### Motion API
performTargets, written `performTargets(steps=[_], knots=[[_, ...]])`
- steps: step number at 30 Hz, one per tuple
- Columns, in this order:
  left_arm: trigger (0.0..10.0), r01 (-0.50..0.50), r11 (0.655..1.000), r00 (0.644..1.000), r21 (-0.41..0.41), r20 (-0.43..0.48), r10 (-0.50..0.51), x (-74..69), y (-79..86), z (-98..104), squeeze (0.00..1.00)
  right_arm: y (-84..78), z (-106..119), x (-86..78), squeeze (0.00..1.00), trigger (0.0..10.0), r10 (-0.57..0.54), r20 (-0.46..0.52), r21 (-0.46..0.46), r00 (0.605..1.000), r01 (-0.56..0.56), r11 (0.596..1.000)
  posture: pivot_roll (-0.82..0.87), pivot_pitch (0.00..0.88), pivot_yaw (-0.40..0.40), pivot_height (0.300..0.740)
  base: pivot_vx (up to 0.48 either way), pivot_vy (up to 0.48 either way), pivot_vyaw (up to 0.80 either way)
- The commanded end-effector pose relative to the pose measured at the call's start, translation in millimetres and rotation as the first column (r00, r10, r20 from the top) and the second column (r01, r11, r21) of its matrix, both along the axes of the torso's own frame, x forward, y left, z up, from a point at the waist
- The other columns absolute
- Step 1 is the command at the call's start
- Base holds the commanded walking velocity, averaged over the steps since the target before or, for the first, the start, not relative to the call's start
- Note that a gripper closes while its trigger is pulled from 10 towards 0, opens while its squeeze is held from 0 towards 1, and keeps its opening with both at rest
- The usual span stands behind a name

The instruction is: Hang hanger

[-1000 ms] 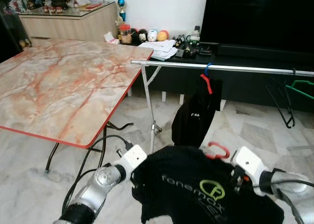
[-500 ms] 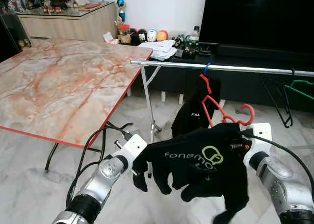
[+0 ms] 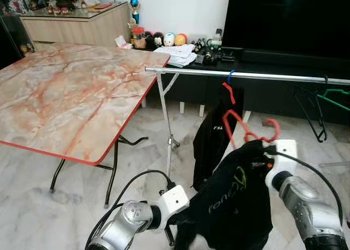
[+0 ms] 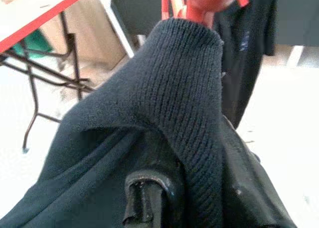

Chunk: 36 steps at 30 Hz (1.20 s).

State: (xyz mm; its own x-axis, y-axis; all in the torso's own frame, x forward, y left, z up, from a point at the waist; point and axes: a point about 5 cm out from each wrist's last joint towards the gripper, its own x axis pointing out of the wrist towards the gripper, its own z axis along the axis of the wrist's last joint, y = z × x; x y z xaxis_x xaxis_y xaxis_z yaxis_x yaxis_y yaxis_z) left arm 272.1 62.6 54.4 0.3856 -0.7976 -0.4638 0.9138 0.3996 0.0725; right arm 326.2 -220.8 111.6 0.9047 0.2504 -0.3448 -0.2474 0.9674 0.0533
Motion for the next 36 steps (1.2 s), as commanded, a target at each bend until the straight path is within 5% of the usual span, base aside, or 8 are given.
performTargets(steps=[1, 6, 15, 20, 21, 25, 36], knots=[[10.0, 0.005, 0.999, 1.000, -0.033, 0.021, -0.004, 2.6, 1.7, 8.9, 1.00, 9.7, 5.7, -0.9, 0.00, 10.0, 0.148, 0.005, -0.111, 0.989, -0.147, 0.983, 0.00, 0.000, 0.027, 0.740, 0.000, 0.000, 0.00], [10.0, 0.061, 0.997, 0.998, -0.043, 0.013, -0.061, 2.6, 16.7, 24.8, 1.00, 23.7, -6.1, -12.6, 0.00, 10.0, 0.420, -0.105, -0.244, 0.901, -0.433, 0.868, 0.01, 0.000, 0.016, 0.740, 0.000, 0.000, 0.00], [10.0, 0.125, 0.991, 0.992, -0.051, -0.001, -0.125, -3.3, 32.0, 42.2, 1.00, 23.7, -13.1, -7.8, 0.00, 10.0, 0.518, -0.189, -0.341, 0.834, -0.550, 0.762, 0.03, 0.000, 0.005, 0.740, 0.000, 0.000, 0.00], [10.0, 0.139, 0.990, 0.990, -0.020, 0.027, -0.138, -3.9, 31.6, 47.4, 1.00, 30.5, -11.4, -18.7, 0.00, 10.0, 0.703, -0.257, -0.334, 0.663, -0.744, 0.578, 0.03, 0.000, -0.005, 0.740, 0.000, 0.000, 0.00], [10.0, 0.139, 0.990, 0.990, -0.020, 0.027, -0.138, -3.9, 31.6, 47.4, 1.00, 30.5, -11.4, -18.7, 0.00, 10.0, 0.703, -0.257, -0.334, 0.663, -0.744, 0.578, 0.03, 0.000, -0.005, 0.740, 0.000, 0.000, 0.00], [10.0, 0.129, 0.991, 0.991, -0.026, 0.036, -0.128, -2.5, 27.3, 49.9, 1.00, 32.6, -10.4, -25.8, 0.00, 10.0, 0.782, -0.277, -0.302, 0.558, -0.824, 0.480, 0.03, 0.000, -0.010, 0.740, 0.000, 0.000, 0.00], [10.0, 0.137, 0.989, 0.990, -0.064, 0.043, -0.134, -1.7, 19.9, 55.1, 1.00, 43.8, -9.1, -31.3, 0.00, 10.0, 0.852, -0.252, -0.271, 0.460, -0.878, 0.394, 0.03, 0.000, -0.006, 0.740, 0.000, 0.000, 0.00]])
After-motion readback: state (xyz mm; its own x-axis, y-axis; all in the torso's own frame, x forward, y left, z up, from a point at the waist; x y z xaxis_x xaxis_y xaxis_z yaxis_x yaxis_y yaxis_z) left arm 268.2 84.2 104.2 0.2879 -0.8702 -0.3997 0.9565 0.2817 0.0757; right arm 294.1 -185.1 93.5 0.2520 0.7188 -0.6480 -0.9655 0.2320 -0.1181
